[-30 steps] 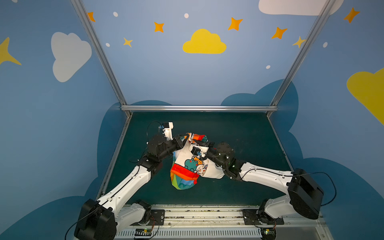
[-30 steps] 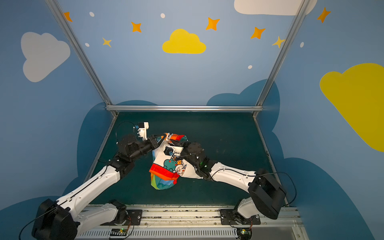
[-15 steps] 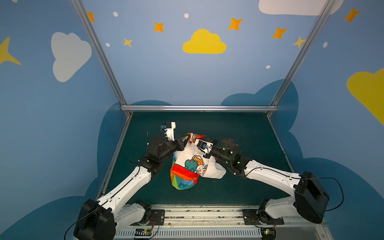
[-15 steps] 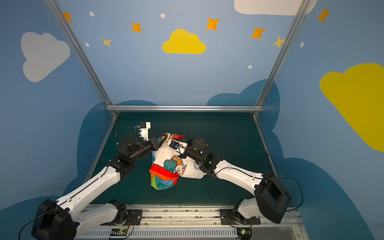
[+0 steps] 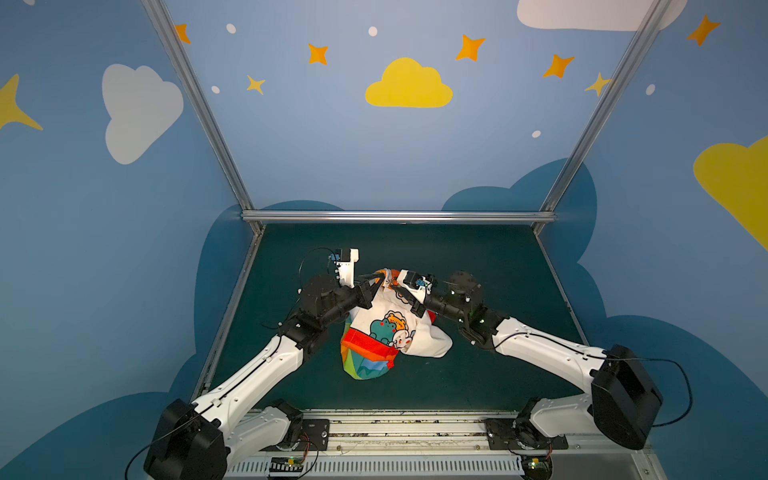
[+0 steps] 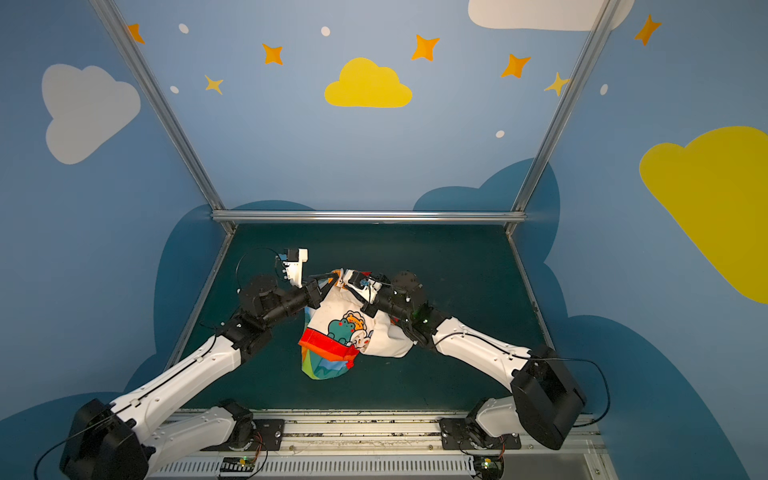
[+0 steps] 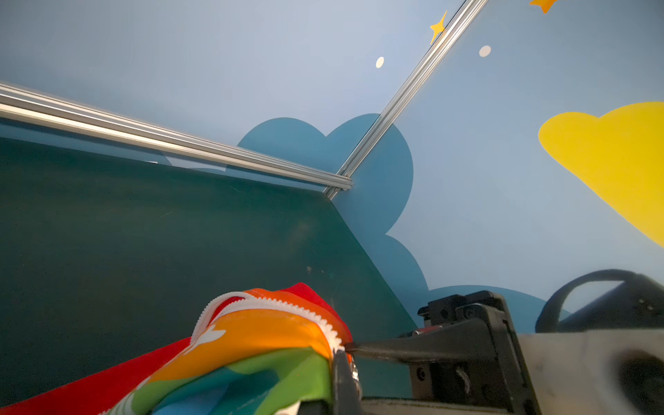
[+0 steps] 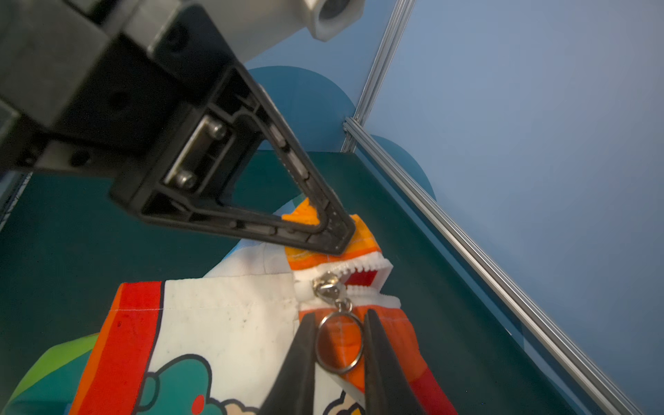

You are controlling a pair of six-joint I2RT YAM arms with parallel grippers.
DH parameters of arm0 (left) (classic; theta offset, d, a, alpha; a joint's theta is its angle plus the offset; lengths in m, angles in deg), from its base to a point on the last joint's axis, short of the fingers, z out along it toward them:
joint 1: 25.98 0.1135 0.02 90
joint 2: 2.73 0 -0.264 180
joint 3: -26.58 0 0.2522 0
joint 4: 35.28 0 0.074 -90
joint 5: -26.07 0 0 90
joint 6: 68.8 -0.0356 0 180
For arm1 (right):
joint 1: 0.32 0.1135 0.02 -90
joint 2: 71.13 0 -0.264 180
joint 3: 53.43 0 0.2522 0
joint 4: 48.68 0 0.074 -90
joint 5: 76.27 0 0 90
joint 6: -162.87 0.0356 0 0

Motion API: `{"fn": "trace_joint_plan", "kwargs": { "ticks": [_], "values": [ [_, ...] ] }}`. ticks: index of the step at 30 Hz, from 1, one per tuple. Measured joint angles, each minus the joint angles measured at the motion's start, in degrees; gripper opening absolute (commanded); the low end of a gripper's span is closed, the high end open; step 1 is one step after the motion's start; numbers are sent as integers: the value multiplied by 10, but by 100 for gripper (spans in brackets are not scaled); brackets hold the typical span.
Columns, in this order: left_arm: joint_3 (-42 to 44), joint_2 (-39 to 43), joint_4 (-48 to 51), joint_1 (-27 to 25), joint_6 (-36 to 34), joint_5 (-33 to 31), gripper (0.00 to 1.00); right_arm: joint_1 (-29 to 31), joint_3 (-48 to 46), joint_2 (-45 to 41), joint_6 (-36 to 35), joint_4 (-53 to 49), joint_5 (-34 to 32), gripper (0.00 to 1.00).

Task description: Zip up the jacket

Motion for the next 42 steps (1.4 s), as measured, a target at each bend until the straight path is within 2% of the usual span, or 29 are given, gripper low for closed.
{"fn": "trace_joint_plan", "kwargs": {
  "ticks": [7,15,25,30,42],
  "values": [
    [4,0,14,-12,-24,-23,3,-6,-2,-1,35,3,4,0],
    [5,0,28,-22,-39,-37,3,-7,-20,-10,63,3,7,0],
    [5,-10,28,-24,-33,-36,3,-24,-18,11,101,2,48,9],
    [5,-10,29,-24,-29,-36,3,-24,-10,15,99,-7,52,19],
    [5,-10,32,-25,-17,-37,3,-3,3,30,59,-23,12,26]
  ]
}}
